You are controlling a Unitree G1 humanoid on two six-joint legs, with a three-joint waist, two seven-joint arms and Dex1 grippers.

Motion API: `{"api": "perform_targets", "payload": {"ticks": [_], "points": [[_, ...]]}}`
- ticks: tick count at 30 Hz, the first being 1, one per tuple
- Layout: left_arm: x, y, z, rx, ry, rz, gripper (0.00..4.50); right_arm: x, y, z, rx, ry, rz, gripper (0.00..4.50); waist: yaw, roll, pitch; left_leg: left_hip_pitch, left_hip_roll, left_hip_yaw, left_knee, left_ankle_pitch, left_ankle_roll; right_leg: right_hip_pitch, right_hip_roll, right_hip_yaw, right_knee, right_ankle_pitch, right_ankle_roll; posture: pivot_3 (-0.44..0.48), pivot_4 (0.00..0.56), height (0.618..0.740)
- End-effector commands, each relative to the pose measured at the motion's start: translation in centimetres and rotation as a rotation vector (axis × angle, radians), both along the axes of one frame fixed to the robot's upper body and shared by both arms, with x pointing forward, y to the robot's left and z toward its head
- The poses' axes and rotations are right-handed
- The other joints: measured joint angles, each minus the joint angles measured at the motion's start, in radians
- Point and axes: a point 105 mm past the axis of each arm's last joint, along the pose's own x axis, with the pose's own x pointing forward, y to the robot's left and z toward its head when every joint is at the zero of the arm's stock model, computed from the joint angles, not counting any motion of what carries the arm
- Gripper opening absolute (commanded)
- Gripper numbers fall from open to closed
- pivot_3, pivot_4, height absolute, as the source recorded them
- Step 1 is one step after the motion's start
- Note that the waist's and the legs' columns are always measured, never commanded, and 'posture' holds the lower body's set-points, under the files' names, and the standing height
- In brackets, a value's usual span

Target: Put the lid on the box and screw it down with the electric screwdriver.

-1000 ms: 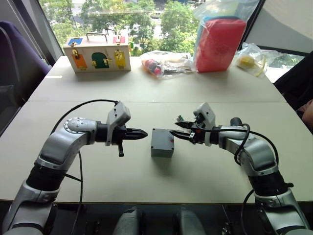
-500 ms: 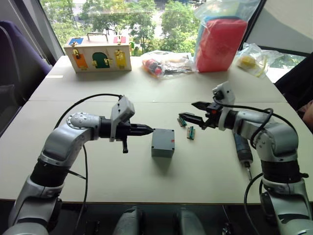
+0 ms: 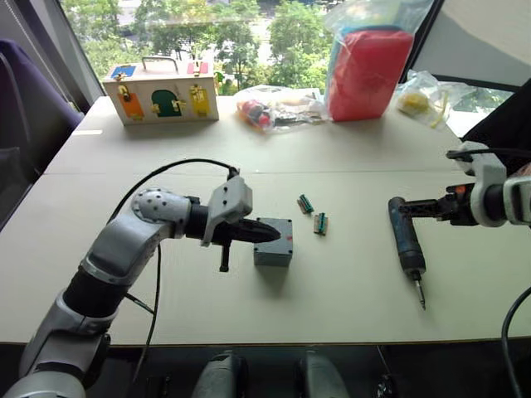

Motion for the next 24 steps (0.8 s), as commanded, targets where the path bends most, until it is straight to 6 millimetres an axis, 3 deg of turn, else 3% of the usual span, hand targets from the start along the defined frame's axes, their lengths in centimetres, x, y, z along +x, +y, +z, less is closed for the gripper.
{"api": "perform_targets", "payload": {"ticks": [1,8,17,22,24], "points": [[-0.8,-0.6,0.3,-0.008,-0.049,-0.042,0.0,-1.2,-1.0,-0.7,-0.012,0.084,-0.015,4.46,0.003,0.0,0.0,0.0,0.0,0.0,0.0,0.0,0.0,0.0,0.0,0.0,0.0,0.0,0.0,0.0,0.15,0.74],[-1.0,-0.8,0.5,-0.053,-0.048,-0.022,0.0,-2.1,-1.2,-3.0,-0.039,0.194,-0.01,4.46,0.002,0.0,0.0,-0.001,0.0,0.0,0.001,0.0,0.001,0.0,-0.001,0.0,-0.001,0.0,0.0,0.0,0.15,0.74],[-0.5,-0.1,0.7,-0.104,-0.008,0.045,0.0,-0.9,-1.7,-5.1,-0.016,0.267,-0.094,4.46,0.003,0.0,0.0,-0.001,0.0,0.0,0.001,0.0,0.001,0.0,0.0,0.0,0.0,0.0,0.0,0.0,0.15,0.74],[0.1,0.3,0.8,-0.117,-0.009,0.087,0.0,-0.8,-1.1,-6.6,-0.114,0.299,-0.011,4.46,0.004,0.0,0.0,-0.001,0.0,0.0,0.001,0.0,0.001,0.0,0.0,0.0,0.0,0.0,0.0,0.0,0.15,0.74],[0.4,0.5,0.7,-0.116,-0.013,0.108,0.0,-1.0,-0.7,-7.1,-0.147,0.308,0.036,4.04,0.004,0.0,0.0,-0.001,0.0,0.0,0.001,0.0,0.001,0.0,0.0,0.0,-0.001,0.0,0.0,0.0,0.15,0.74]]}}
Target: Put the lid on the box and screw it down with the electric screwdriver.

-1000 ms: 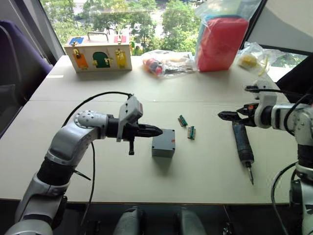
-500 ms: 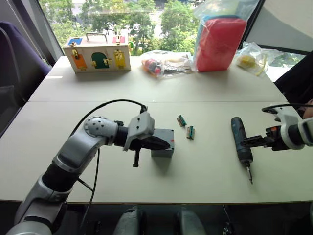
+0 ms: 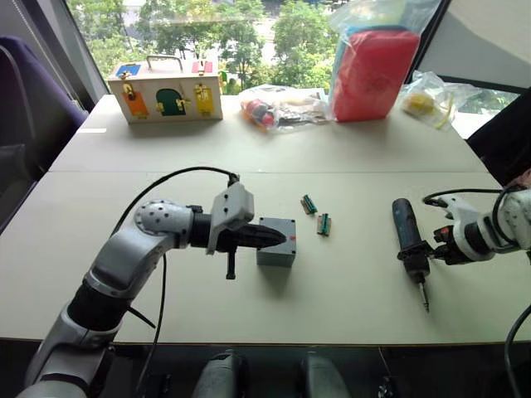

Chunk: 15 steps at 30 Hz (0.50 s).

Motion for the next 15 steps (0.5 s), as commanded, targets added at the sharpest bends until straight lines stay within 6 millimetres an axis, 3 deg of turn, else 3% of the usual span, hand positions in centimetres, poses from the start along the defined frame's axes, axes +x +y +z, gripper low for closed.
{"api": "perform_targets", "payload": {"ticks": [1,7,12,15], "points": [[0.4,0.4,0.7,-0.019,-0.029,0.039,0.0,-0.2,0.6,-0.5,-0.049,0.002,0.098,3.97,-0.001,0.0,0.0,0.0,0.0,0.0,0.0,0.0,0.0,0.0,0.0,0.0,0.0,0.0,0.0,0.0,0.15,0.74],[1.4,1.6,1.0,-0.018,-0.033,0.103,0.0,0.3,0.0,-1.0,-0.096,-0.021,0.104,1.93,-0.003,-0.001,0.0,0.0,0.0,0.0,0.0,0.0,0.0,0.0,0.001,0.0,0.0,0.0,0.0,0.0,0.15,0.74],[2.0,2.2,1.1,-0.019,-0.026,0.121,0.0,2.2,-1.2,0.6,-0.098,-0.132,0.046,1.78,-0.004,-0.005,-0.002,0.002,0.0,0.0,0.001,0.0,0.0,0.003,0.001,0.0,0.0,0.0,0.0,0.0,0.15,0.74],[2.6,2.6,1.4,-0.037,-0.006,0.13,0.0,5.0,-0.6,5.6,-0.065,-0.382,0.158,1.78,-0.004,-0.003,0.0,0.003,0.0,0.0,0.001,0.0,0.0,0.003,0.0,0.0,0.0,0.0,0.0,0.0,0.15,0.74]]}}
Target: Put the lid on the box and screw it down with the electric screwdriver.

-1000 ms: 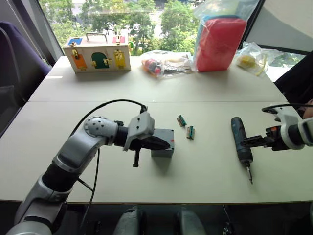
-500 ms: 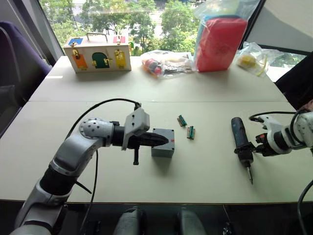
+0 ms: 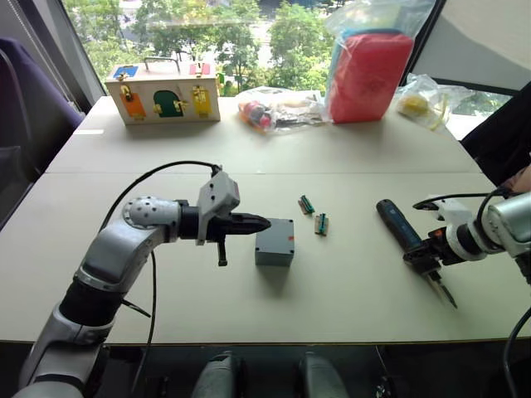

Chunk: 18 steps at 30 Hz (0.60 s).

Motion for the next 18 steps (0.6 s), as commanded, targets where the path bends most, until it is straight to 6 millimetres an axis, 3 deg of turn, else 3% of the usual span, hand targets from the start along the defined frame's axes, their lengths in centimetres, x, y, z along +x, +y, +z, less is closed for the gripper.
{"api": "perform_targets", "payload": {"ticks": [1,3,5,8,11,14,18], "points": [[0.8,0.6,1.8,-0.039,-0.028,0.009,0.0,4.3,1.0,8.0,0.085,-0.38,0.109,1.78,0.0,0.005,0.003,-0.001,-0.001,0.001,0.0,0.0,0.0,-0.001,0.0,0.0,0.0,0.0,0.0,0.0,0.15,0.74],[1.4,0.9,2.0,-0.044,-0.024,0.015,0.0,6.0,2.8,12.4,0.207,-0.642,0.183,1.78,-0.002,0.008,0.005,-0.003,-0.001,0.003,-0.001,0.0,0.0,-0.005,0.001,0.002,0.002,0.0,0.0,0.0,0.15,0.74],[1.9,1.2,2.0,-0.038,-0.014,0.017,0.0,6.3,4.7,16.3,0.33,-0.923,0.272,1.78,0.0,0.008,0.005,-0.004,0.002,0.002,-0.001,0.001,-0.002,-0.007,0.005,0.002,0.002,0.0,0.0,0.0,0.15,0.74],[2.1,1.3,1.7,-0.025,0.011,0.003,0.0,4.7,8.1,18.4,0.588,-1.072,0.353,1.78,0.005,0.008,0.005,-0.005,0.004,0.001,-0.004,0.005,-0.008,-0.008,0.008,0.002,0.002,0.0,0.0,0.0,0.15,0.74],[2.0,0.8,1.6,-0.03,0.045,-0.016,0.0,2.9,12.3,18.7,0.759,-1.186,0.424,1.78,0.004,0.007,0.004,-0.005,0.004,-0.001,-0.003,0.005,-0.009,-0.005,0.007,0.0,0.002,0.0,0.0,0.0,0.15,0.74],[1.8,0.2,1.3,-0.028,0.061,-0.027,0.0,2.3,14.5,17.7,0.793,-1.223,0.426,1.78,0.007,0.007,0.004,-0.005,0.001,-0.001,0.0,0.002,-0.003,-0.004,0.003,0.0,0.002,0.001,0.002,0.0,0.15,0.74],[1.6,-0.3,-0.2,0.005,0.086,-0.037,0.0,1.2,18.1,14.9,0.819,-1.204,0.469,1.78,0.015,0.006,0.004,-0.005,-0.001,-0.001,0.001,0.002,-0.003,-0.004,0.001,0.0,0.002,0.001,0.003,0.0,0.15,0.74]]}}
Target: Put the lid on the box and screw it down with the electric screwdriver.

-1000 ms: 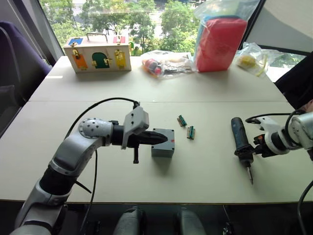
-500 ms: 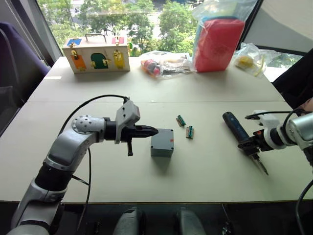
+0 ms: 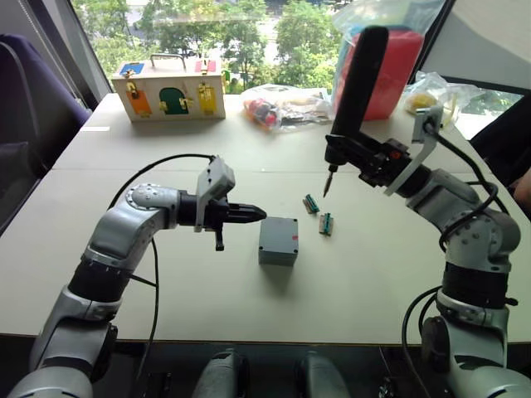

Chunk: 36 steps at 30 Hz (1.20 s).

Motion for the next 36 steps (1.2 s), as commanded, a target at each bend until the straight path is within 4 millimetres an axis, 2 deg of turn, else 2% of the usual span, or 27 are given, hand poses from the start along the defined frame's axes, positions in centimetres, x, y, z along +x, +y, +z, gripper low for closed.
{"api": "perform_targets", "payload": {"ticks": [1,5,12,28,36], "points": [[-0.4,-0.7,-0.4,0.017,-0.012,-0.023,0.0,-1.8,2.1,0.9,-0.009,-0.122,0.027,1.78,0.0,0.0,0.0,0.0,0.0,0.0,0.0,0.0,0.0,0.0,0.001,0.0,0.0,0.0,0.0,0.0,0.15,0.74],[-0.3,-1.2,-1.5,0.013,0.013,-0.007,0.0,-2.4,3.5,-0.6,-0.052,-0.118,0.058,1.78,0.002,0.0,0.0,0.0,0.0,0.0,0.0,0.002,-0.003,0.0,0.003,0.0,0.001,0.0,0.0,0.0,0.15,0.74],[-0.2,-1.6,-3.8,0.104,-0.028,-0.009,0.0,-2.0,4.6,-1.9,-0.073,-0.117,0.058,1.78,0.001,0.0,0.0,0.0,0.001,0.0,0.0,0.0,0.0,0.0,0.005,0.001,0.0,0.0,0.0,0.0,0.15,0.74],[-0.4,-1.9,-3.9,0.102,-0.024,-0.017,0.0,-0.3,4.7,-4.2,-0.153,-0.111,0.003,1.78,0.003,0.0,0.0,0.001,0.001,0.0,0.0,0.0,0.0,0.0,0.005,0.001,0.0,0.0,0.0,0.0,0.15,0.74],[-0.6,-1.7,-4.0,0.103,-0.01,-0.008,0.0,-0.1,4.7,-4.9,-0.11,-0.088,-0.024,1.78,0.002,0.0,0.0,0.001,0.001,0.0,0.0,0.0,0.0,0.0,0.005,0.001,0.0,0.0,0.0,0.0,0.15,0.74]]}}
